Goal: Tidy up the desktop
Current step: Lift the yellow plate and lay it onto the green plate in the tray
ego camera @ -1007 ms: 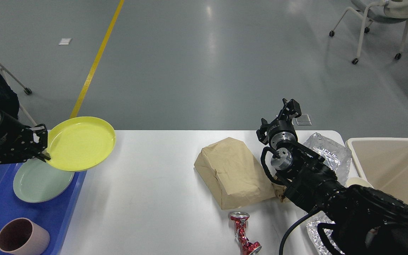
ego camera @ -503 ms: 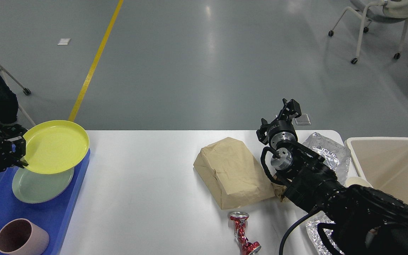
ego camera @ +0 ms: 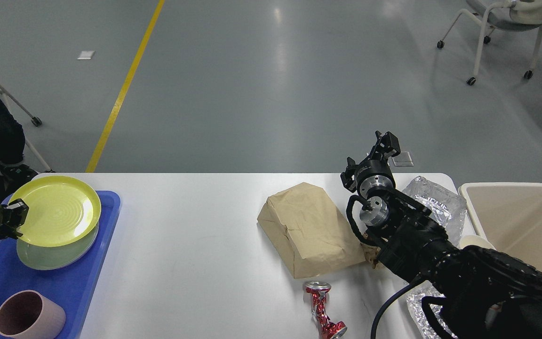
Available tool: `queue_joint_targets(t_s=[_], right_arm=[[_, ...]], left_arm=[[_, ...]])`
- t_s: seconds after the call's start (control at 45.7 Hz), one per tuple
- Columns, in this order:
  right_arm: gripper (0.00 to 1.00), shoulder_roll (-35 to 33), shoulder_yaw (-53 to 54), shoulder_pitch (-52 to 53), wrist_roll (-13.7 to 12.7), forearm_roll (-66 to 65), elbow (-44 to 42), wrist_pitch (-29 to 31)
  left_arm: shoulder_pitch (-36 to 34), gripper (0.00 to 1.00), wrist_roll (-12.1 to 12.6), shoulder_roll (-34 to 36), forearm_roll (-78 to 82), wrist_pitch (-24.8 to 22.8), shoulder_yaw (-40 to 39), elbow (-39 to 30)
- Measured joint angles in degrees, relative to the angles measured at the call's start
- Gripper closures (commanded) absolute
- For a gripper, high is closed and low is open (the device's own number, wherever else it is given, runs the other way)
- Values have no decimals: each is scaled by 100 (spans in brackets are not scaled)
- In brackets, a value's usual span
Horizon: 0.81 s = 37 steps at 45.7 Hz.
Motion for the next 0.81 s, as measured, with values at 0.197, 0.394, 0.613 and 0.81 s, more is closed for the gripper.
queue_joint_targets(t_s=[0.197, 0.394, 0.613, 0.81], right_arm=[[0, 0, 0, 0, 0, 0, 0, 0], [0, 0, 0, 0, 0, 0, 0, 0], [0, 0, 0, 0, 0, 0, 0, 0], [0, 0, 0, 0, 0, 0, 0, 0]], left_arm=[[156, 100, 79, -3, -5, 62, -175, 27], [273, 100, 111, -7, -5, 101, -240, 73], [416, 98, 129, -123, -3, 253, -289, 79], [427, 90, 120, -141, 1, 267, -301, 79]])
